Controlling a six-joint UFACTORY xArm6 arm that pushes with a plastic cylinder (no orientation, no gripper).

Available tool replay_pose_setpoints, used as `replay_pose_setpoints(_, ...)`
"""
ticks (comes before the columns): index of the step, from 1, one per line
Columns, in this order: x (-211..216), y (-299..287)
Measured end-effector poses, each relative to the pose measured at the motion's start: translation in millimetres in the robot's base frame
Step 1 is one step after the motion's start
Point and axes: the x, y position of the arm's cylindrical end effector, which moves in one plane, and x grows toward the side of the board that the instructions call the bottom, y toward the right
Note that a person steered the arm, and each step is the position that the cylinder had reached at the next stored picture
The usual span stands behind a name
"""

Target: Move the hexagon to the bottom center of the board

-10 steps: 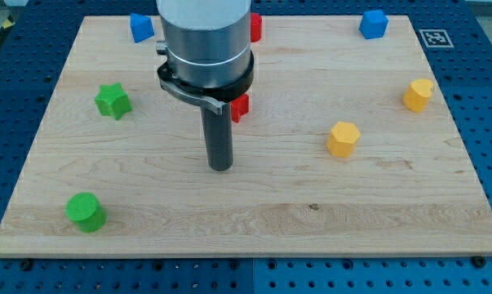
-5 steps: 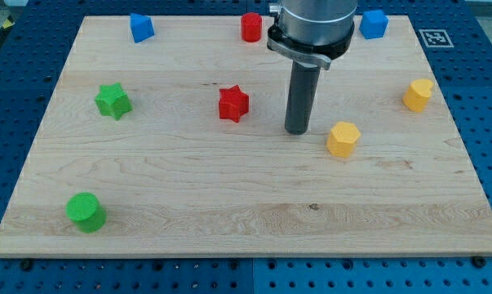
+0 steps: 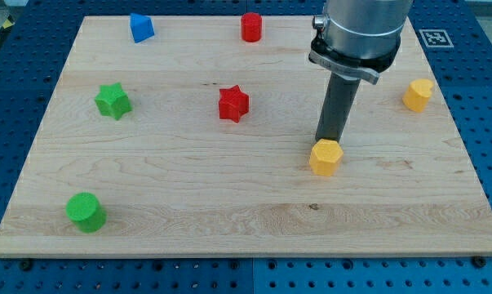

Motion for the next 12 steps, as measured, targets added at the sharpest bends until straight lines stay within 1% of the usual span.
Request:
replay_pose_setpoints(2, 3.3, 18.1)
replay_pose_setpoints(3, 19.1, 19.4)
replay_pose_setpoints(6, 82.9, -34.9)
replay_pose_setpoints(7, 85.7, -46.3)
replay_pose_setpoints(8, 60.1, -46.3)
replay_pose_setpoints(9, 47.2, -49.4)
replay_pose_setpoints(11, 48.9, -76.2)
replay_pose_setpoints(12, 58.1, -79.8)
